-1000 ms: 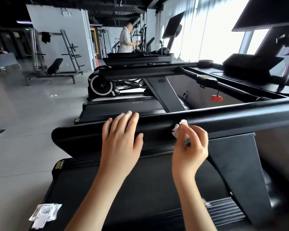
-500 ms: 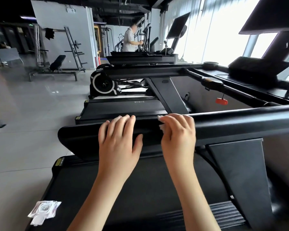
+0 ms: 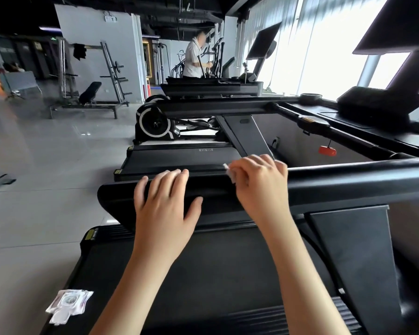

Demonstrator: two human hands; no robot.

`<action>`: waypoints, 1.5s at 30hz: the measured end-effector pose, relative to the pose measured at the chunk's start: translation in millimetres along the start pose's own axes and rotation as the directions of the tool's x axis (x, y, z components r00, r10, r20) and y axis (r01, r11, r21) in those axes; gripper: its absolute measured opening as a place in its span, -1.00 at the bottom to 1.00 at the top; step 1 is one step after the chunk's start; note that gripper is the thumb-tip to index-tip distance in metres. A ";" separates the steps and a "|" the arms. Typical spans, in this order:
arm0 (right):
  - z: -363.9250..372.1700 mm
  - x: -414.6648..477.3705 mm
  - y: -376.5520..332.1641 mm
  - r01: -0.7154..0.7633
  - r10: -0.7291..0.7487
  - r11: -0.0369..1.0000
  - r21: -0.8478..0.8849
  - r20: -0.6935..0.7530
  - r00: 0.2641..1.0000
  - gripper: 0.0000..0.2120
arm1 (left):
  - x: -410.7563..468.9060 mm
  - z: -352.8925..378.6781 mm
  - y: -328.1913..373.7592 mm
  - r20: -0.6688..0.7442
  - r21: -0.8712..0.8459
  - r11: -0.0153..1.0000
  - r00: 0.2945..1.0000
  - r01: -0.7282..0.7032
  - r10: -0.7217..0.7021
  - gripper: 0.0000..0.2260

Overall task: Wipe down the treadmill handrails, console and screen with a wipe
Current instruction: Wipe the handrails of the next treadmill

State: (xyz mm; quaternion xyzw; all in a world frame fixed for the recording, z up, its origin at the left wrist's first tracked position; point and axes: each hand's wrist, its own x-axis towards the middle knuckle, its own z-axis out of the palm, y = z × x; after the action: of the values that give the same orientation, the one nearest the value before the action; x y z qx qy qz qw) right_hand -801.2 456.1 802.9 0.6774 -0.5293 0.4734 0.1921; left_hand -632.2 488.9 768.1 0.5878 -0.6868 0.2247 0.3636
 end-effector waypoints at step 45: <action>30.2 -87.7 -18.9 -0.222 0.356 0.908 0.354 -0.378 0.854 -0.87 | -3.4 4.7 -7.3 -0.055 -0.011 0.996 0.994 -0.090 0.090 -0.55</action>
State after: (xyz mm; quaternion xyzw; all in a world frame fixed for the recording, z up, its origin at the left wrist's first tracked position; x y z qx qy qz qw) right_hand -770.3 487.0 718.9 0.4872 -0.4923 0.7101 0.1268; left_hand -626.1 486.0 761.7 0.5475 -0.7040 0.2520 0.3756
